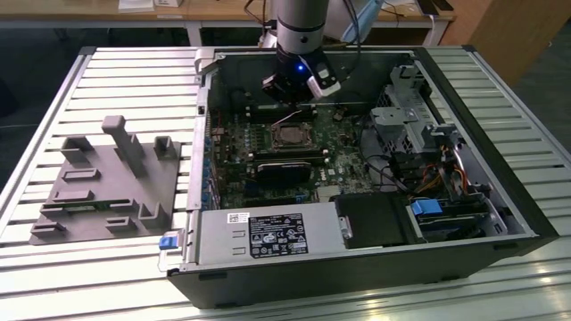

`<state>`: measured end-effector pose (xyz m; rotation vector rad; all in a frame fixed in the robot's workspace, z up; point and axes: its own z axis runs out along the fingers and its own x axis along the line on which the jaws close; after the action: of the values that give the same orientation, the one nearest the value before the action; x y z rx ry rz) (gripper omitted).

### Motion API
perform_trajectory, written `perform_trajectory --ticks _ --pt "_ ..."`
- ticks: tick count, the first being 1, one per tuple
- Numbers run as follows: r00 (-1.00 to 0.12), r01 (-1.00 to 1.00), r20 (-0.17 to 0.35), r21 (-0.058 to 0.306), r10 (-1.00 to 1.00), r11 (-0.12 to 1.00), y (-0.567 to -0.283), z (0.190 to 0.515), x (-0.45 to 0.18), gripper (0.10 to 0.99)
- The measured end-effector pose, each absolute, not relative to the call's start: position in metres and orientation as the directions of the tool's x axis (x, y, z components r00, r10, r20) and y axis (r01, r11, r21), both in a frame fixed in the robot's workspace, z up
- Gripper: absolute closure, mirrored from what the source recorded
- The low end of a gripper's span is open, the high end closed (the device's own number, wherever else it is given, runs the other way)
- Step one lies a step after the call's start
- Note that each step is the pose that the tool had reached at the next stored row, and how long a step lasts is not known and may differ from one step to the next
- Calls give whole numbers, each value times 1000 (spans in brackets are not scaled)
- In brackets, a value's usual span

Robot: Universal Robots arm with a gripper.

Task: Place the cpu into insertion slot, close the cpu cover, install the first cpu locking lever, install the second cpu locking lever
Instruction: 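Install the first cpu locking lever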

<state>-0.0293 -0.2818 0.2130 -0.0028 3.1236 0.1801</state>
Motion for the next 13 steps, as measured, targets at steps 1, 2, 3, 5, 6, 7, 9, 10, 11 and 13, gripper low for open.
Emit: perform_trajectory --ticks 1,2,3,5,6,7,9,10,11,13 --pt "-1000 -3 -13 116 -1 993 -282 215 -29 980" --pt "-1000 -2 -13 115 -1 993 -282 217 -29 980" --pt "-1000 -3 -13 115 -1 993 -282 220 -29 980" --pt "-1000 -2 -13 116 -1 993 -282 221 -29 980" --pt "-1000 -2 -13 116 -1 993 -282 221 -29 980" --pt "-1000 -2 -13 116 -1 993 -282 222 -29 980" --pt "-1000 -2 -13 116 -1 993 -282 223 -29 980" --pt "-1000 -3 -13 116 -1 993 -282 223 -29 980" --pt "-1000 -3 -13 116 -1 993 -282 223 -29 980" --pt "-1000 -2 -13 116 -1 993 -282 223 -29 980"
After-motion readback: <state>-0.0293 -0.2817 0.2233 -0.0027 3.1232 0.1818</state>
